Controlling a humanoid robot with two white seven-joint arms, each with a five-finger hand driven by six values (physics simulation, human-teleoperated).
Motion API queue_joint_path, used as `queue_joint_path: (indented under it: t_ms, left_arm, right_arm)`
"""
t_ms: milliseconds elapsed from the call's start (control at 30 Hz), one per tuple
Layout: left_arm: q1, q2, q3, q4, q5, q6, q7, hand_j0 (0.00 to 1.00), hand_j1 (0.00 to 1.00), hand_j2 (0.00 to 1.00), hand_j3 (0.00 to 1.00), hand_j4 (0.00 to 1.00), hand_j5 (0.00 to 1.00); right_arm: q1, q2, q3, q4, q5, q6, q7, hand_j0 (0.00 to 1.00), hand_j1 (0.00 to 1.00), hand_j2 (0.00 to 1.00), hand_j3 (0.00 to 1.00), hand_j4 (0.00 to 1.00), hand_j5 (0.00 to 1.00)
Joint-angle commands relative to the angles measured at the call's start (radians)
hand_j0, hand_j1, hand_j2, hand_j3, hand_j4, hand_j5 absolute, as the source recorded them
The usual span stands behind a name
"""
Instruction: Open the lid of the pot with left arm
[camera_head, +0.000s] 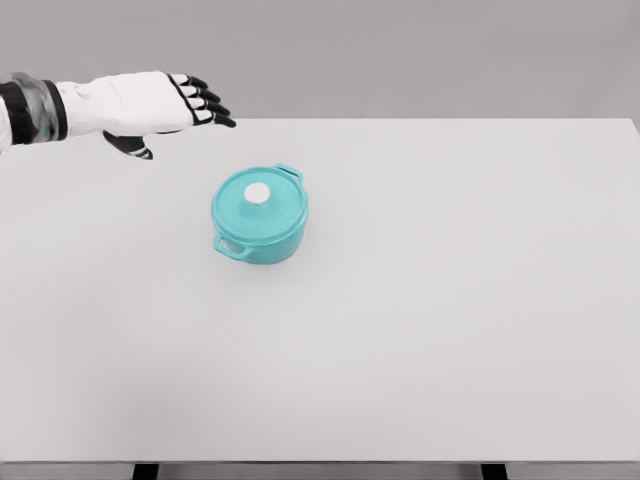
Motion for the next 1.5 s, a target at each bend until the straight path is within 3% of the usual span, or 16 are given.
queue_joint_path:
  t_ms: [0, 33, 100, 133, 267, 433, 1000, 1067, 1200, 1467]
  left_arm:
    - [-0.003, -0.1, -0.11, 0.042, -0.091, 0.001, -0.001, 1.0, 1.0, 1.0, 1.0, 1.0, 1.0]
    - [-0.025, -0.134, -0.129, 0.054, -0.131, 0.001, -0.001, 1.0, 1.0, 1.0, 1.0, 1.0, 1.0]
    - [-0.064, -0.157, -0.204, 0.055, -0.134, 0.001, 0.005, 1.0, 1.0, 1.0, 1.0, 1.0, 1.0]
    - [-0.094, -0.174, -0.25, 0.055, -0.118, 0.001, 0.01, 1.0, 1.0, 1.0, 1.0, 1.0, 1.0]
    - [-0.101, -0.182, -0.284, 0.066, 0.01, 0.001, 0.01, 1.0, 1.0, 1.0, 1.0, 1.0, 1.0]
    - [-0.098, -0.176, -0.293, 0.075, 0.086, 0.001, 0.012, 1.0, 1.0, 1.0, 1.0, 1.0, 1.0]
    - [-0.124, -0.174, -0.296, 0.095, 0.087, 0.001, 0.009, 1.0, 1.0, 1.0, 1.0, 1.0, 1.0]
    - [-0.124, -0.174, -0.299, 0.092, 0.087, 0.001, 0.009, 0.92, 0.92, 0.92, 0.92, 0.92, 0.92]
    - [-0.121, -0.174, -0.301, 0.092, 0.083, 0.001, 0.009, 0.91, 0.91, 0.91, 0.91, 0.91, 0.91]
    - [-0.123, -0.174, -0.308, 0.088, 0.082, 0.001, 0.007, 0.75, 0.75, 0.75, 0.75, 0.75, 0.75]
  right_arm:
    - [0.0, 0.0, 0.0, 0.0, 0.0, 0.0, 0.0, 1.0, 1.0, 1.0, 1.0, 1.0, 1.0]
    - [0.0, 0.0, 0.0, 0.0, 0.0, 0.0, 0.0, 1.0, 1.0, 1.0, 1.0, 1.0, 1.0]
    - [0.0, 0.0, 0.0, 0.0, 0.0, 0.0, 0.0, 1.0, 1.0, 1.0, 1.0, 1.0, 1.0]
    - [0.0, 0.0, 0.001, 0.0, 0.0, 0.0, 0.0, 1.0, 1.0, 1.0, 1.0, 1.0, 1.0]
    - [0.0, 0.0, 0.001, 0.0, 0.0, 0.0, 0.0, 1.0, 1.0, 1.0, 1.0, 1.0, 1.0]
    - [0.0, 0.0, 0.0, 0.0, -0.002, 0.0, 0.0, 1.0, 1.0, 1.0, 1.0, 1.0, 1.0]
    - [0.0, 0.0, 0.0, 0.0, 0.0, 0.0, 0.0, 1.0, 1.0, 1.0, 1.0, 1.0, 1.0]
    - [0.0, 0.0, 0.0, 0.0, 0.0, 0.0, 0.0, 1.0, 1.0, 1.0, 1.0, 1.0, 1.0]
    - [0.0, 0.0, 0.0, 0.0, 0.0, 0.0, 0.0, 1.0, 1.0, 1.0, 1.0, 1.0, 1.0]
    - [0.0, 0.0, 0.001, 0.0, 0.0, 0.0, 0.0, 1.0, 1.0, 1.0, 1.0, 1.0, 1.0]
